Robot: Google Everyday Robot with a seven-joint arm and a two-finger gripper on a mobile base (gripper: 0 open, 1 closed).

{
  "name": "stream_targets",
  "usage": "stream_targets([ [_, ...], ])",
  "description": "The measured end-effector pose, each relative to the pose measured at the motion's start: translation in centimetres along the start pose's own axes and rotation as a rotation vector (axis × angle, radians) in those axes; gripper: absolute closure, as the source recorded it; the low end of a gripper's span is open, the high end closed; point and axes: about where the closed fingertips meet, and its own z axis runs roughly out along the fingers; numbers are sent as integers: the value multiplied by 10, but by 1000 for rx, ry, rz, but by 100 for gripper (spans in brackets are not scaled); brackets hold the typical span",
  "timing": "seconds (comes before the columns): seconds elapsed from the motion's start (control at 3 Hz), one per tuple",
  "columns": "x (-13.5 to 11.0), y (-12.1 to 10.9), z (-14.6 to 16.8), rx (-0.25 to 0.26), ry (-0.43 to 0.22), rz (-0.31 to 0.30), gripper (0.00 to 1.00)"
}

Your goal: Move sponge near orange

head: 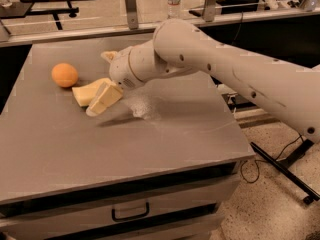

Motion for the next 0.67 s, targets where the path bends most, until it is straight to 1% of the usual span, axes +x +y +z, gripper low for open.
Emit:
stream_targets([
  [0.33,-3,0,-22,11,9,5,0],
  [0.67,-19,2,-70,35,53,-10,0],
])
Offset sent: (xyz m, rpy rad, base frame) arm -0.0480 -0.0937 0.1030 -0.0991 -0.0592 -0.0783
